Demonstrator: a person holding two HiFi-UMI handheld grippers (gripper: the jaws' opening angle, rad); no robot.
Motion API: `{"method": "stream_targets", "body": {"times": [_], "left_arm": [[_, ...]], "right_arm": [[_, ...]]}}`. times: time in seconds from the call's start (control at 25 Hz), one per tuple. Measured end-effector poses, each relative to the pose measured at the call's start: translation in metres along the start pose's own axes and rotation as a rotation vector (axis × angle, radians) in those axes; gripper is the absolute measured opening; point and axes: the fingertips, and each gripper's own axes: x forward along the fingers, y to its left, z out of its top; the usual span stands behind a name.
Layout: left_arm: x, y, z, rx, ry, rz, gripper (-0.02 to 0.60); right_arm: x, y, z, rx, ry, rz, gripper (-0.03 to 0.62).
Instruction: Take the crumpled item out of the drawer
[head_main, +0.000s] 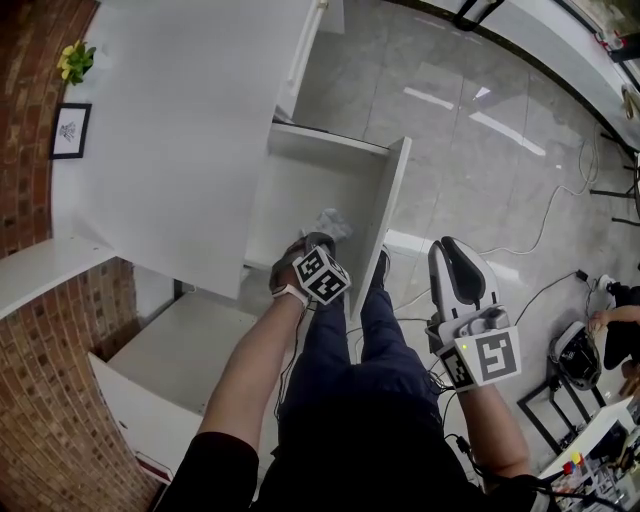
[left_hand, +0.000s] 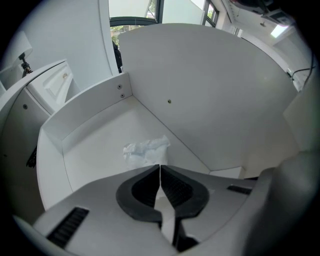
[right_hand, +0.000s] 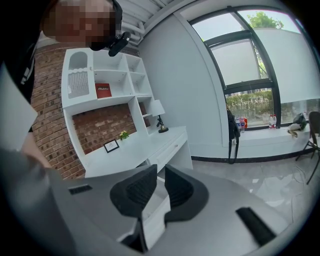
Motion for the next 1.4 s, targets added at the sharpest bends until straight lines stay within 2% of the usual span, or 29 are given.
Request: {"method": "stream_targets", "body": {"times": [0.24, 0.44, 0.76, 1.12, 1.4], "left_arm": [[-0.026, 0.002, 0.009, -0.07, -0.07, 0.021, 0.015], [-0.05, 0.0, 0.009, -0.093, -0.108, 0.045, 0.015], [-0.12, -0.005, 0.014, -0.191, -0.24, 0.117, 0.015], [-0.204, -0.008, 0.017, -0.281, -0.379, 0.247, 0.015], [-0.252, -0.017, 0.004, -0.339, -0.446, 0.329, 0.015]], "right_arm": [[-0.004, 0.009, 0.007, -0.011, -0.012, 0.012, 0.041], [-0.009, 0.022, 0.025, -0.029, -0.049, 0.029, 0.035], [-0.026, 0.042, 0.053, -0.069, -0.089, 0.055, 0.021], [-0.038, 0.078, 0.088, -0.133, -0.155, 0.154, 0.02], [-0.045, 0.114, 0.096, -0.173, -0.174, 0.244, 0.017]]}}
